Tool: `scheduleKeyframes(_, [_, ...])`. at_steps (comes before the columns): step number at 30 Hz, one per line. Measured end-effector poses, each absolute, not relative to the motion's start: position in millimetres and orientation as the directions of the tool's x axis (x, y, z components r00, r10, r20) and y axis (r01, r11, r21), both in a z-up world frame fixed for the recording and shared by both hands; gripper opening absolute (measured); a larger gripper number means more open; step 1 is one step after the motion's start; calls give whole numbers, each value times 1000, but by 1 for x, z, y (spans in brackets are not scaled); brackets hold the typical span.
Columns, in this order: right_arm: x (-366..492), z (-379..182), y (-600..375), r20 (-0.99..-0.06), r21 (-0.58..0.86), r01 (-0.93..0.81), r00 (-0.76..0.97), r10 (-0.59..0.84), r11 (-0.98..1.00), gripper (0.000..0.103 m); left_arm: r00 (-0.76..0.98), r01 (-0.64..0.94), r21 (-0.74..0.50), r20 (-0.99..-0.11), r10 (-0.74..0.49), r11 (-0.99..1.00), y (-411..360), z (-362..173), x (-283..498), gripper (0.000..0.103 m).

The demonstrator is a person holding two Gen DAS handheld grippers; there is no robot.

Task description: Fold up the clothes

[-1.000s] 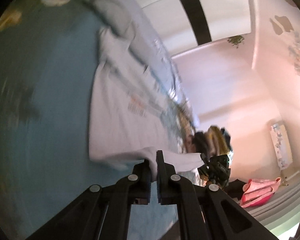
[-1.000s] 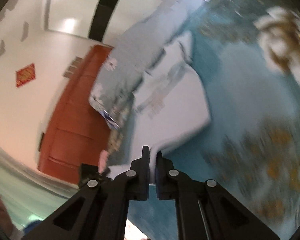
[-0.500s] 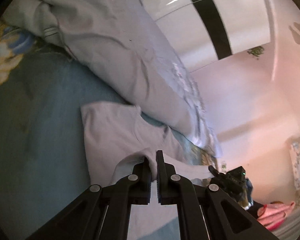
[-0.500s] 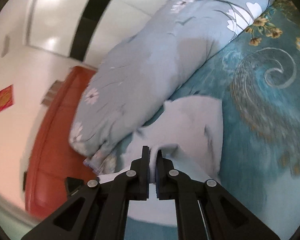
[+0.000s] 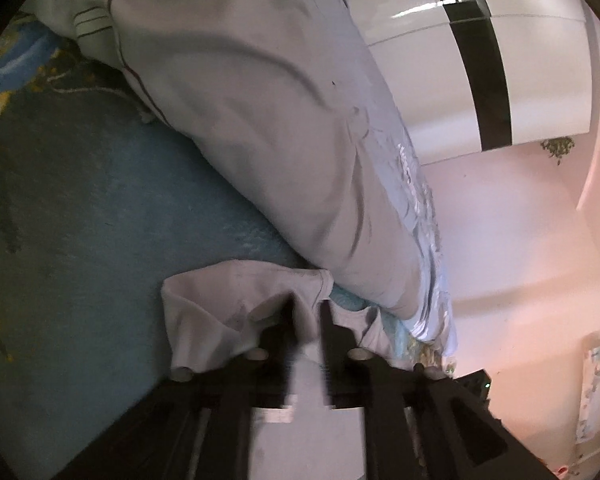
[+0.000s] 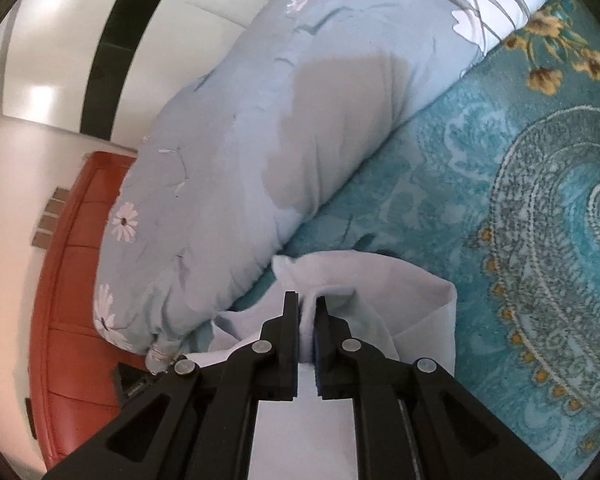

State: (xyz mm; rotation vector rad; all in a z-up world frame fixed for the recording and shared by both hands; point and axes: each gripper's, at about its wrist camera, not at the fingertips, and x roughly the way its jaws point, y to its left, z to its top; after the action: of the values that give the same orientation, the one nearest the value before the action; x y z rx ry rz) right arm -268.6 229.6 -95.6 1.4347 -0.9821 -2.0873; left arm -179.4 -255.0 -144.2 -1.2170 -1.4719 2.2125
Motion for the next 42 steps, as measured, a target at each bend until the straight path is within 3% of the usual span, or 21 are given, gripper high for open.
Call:
scheduleKeyframes(1, [-269, -95, 229, -636, 738, -39, -376, -674, -674, 27, -646, 246, -854, -497, 579, -458, -256, -143, -178, 47])
scheduleKeyframes(2, [-268, -92, 230, -633, 735, -24, -381, -674, -678, 43, -663, 239, -868, -474, 579, -436, -257, -140, -177, 57])
scheduleKeyframes(4, [-267, -84, 232, -617, 738, 5, -399, -678, -675, 53, -709, 202, -905, -398, 582, -373, -264, -131, -169, 58])
scheduleKeyframes(7, [-259, -71, 240, -582, 748, 44, -437, -686, -662, 53, -701, 198, -881, -434, 566, -430, -263, -118, -155, 59])
scheduleKeyframes(10, [-242, -68, 250, -615, 706, 85, -419, -668, -703, 53, -621, 216, -742, -606, 497, -634, -247, -113, -128, 59])
scheduleKeyframes(13, [-221, -83, 262, -660, 670, 90, -382, -647, -737, 53, -529, 229, -652, -707, 470, -723, -234, -134, -101, 60])
scheduleKeyframes(17, [-193, -120, 278, -670, 705, 30, -300, -679, -709, 53, -450, 228, -647, -733, 511, -727, -218, -162, -73, 60])
scheduleKeyframes(24, [-153, -137, 279, -585, 790, 24, -270, -765, -612, 53, -440, 204, -679, -707, 553, -706, -196, -167, -57, 57])
scheduleKeyframes(25, [-151, -138, 278, -583, 792, 25, -269, -767, -611, 53, -446, 207, -684, -702, 554, -700, -193, -164, -62, 46])
scheduleKeyframes(26, [-150, -137, 277, -590, 784, 25, -281, -757, -621, 50, -443, 211, -700, -690, 572, -682, -192, -166, -61, 22])
scheduleKeyframes(27, [-149, -136, 276, -594, 780, 22, -292, -750, -626, 44, -447, 222, -707, -686, 575, -671, -192, -167, -62, 14])
scheduleKeyframes(28, [-149, -137, 276, -593, 781, 9, -302, -746, -625, 30, -451, 235, -714, -681, 577, -660, -192, -169, -62, 11])
scheduleKeyframes(29, [-151, -139, 275, -594, 783, -10, -308, -743, -622, 17, -455, 247, -720, -677, 578, -649, -193, -170, -62, 9])
scheduleKeyframes(32, [-148, -140, 274, -602, 780, -36, -313, -735, -624, 7, -478, 277, -747, -652, 588, -604, -195, -171, -59, 7])
scheduleKeyframes(42, [-85, -113, 305, -531, 816, 38, -344, -775, -576, 2, -446, 156, -751, -633, 633, -641, -173, -134, 29, 6])
